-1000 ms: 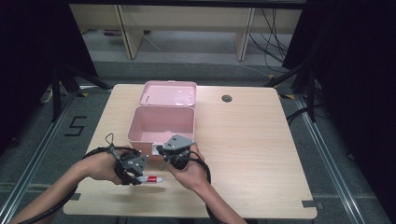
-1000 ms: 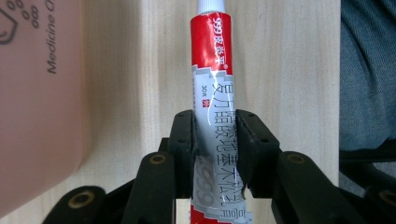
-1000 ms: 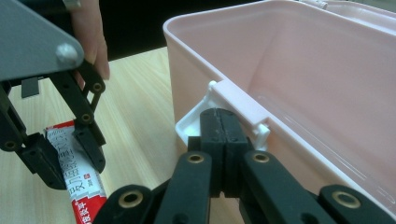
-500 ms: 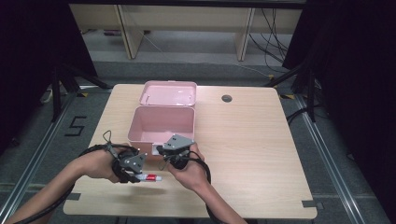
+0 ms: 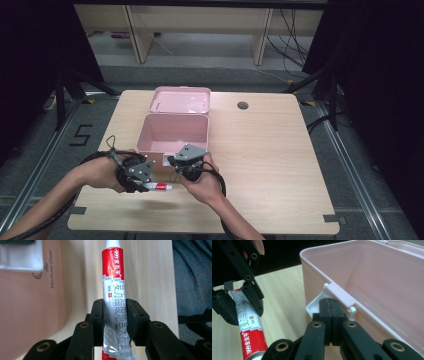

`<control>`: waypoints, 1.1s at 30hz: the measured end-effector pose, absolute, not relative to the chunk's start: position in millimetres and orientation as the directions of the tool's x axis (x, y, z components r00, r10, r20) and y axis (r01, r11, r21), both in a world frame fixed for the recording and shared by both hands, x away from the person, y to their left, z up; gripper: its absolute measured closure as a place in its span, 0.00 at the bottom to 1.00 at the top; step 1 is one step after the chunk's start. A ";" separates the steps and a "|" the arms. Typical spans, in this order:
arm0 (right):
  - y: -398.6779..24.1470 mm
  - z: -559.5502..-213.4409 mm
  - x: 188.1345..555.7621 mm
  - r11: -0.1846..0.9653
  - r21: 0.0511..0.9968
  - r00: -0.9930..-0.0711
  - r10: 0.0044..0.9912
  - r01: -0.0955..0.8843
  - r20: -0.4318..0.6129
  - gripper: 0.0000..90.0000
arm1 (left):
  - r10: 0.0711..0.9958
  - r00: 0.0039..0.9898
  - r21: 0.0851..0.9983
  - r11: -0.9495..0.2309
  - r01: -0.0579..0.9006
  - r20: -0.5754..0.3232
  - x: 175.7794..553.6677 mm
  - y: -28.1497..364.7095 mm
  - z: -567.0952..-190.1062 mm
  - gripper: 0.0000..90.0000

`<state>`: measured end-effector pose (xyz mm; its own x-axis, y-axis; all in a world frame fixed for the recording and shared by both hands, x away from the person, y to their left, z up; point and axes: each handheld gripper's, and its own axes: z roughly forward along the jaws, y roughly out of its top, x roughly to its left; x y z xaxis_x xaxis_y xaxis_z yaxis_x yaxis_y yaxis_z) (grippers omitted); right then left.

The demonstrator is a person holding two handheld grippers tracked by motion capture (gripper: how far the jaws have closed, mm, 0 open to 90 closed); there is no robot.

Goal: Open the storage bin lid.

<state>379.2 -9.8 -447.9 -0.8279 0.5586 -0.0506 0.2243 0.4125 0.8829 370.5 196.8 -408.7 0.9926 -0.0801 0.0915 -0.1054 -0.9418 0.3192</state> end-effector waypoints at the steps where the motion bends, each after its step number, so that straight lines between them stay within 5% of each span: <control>1: -10.0 -447.7 379.2 0.415 0.882 -0.830 0.556 0.226 -0.049 1.00 | -0.081 0.992 0.319 -0.942 -0.108 0.095 370.7 197.3 -408.1 0.76; 33: -10.0 -447.8 379.3 0.416 0.881 -0.831 0.554 0.224 -0.051 1.00 | -0.072 0.985 0.349 -0.929 -0.125 0.159 376.4 208.5 -373.1 0.76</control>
